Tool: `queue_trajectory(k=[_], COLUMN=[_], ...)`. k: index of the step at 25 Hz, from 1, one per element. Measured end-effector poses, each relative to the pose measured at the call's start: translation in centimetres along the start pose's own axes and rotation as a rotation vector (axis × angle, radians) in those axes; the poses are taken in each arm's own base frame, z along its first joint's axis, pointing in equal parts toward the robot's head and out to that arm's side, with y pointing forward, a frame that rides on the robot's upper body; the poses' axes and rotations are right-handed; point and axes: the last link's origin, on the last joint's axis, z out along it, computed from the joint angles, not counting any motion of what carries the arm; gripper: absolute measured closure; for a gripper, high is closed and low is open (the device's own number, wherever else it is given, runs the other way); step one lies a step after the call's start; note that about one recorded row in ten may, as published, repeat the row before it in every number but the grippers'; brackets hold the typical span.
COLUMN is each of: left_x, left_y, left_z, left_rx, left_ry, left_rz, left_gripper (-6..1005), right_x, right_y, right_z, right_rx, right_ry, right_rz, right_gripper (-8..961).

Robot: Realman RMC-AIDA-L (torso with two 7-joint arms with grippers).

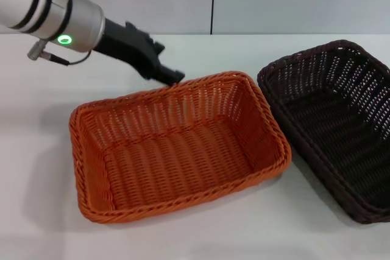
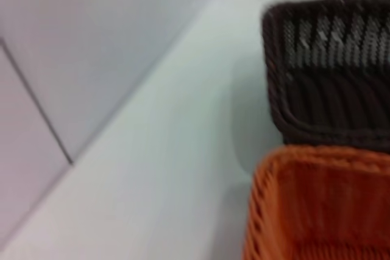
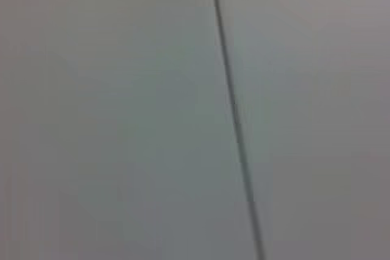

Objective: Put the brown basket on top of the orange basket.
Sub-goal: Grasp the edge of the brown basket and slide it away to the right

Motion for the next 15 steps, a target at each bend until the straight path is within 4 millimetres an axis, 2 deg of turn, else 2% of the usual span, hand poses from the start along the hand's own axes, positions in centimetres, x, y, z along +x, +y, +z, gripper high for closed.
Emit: queue_trajectory(k=[5,6,7,10,11,12,13,15], left_x=[0.3,0.3,0.1,-0.1,-0.1,-0.2,-0.5,-0.7], left_y=[-0.5,-0.6,-0.8,-1.1,-1.1,-1.2,-1.4,-1.5], left_z=[-1.4,-1.7,-2.0,-2.4,-2.4,-2.5,-2.8,-3.0], left_rx=[0.058,0.068,0.084,0.109,0.109,0.121,0.147,0.163], left_ry=[0.147,0.176,0.225,0.291,0.291,0.320,0.405,0.455], left_rz=[-0.029,-0.033,-0.039,-0.048,-0.048,-0.052,-0.064,-0.076], left_gripper=[222,188,181,159,151,144,145,148], right_x=[-1.3,-2.5,-2.5,-4.9,-6.5,-6.5,-7.1,-8.4], right_y=[-0.1,-0.7,-0.7,-1.2,-1.1,-1.1,-0.8,0.1], right_z=[1.9,3.3,3.3,6.1,8.2,8.2,9.2,11.0], right_rx=[-0.124,-0.185,-0.185,-0.304,-0.404,-0.404,-0.452,-0.544], right_ry=[0.045,0.084,0.084,0.181,0.280,0.280,0.332,0.439], right_rz=[0.040,0.042,0.042,0.012,-0.042,-0.042,-0.076,-0.147], right_gripper=[261,261,260,260,260,260,260,260])
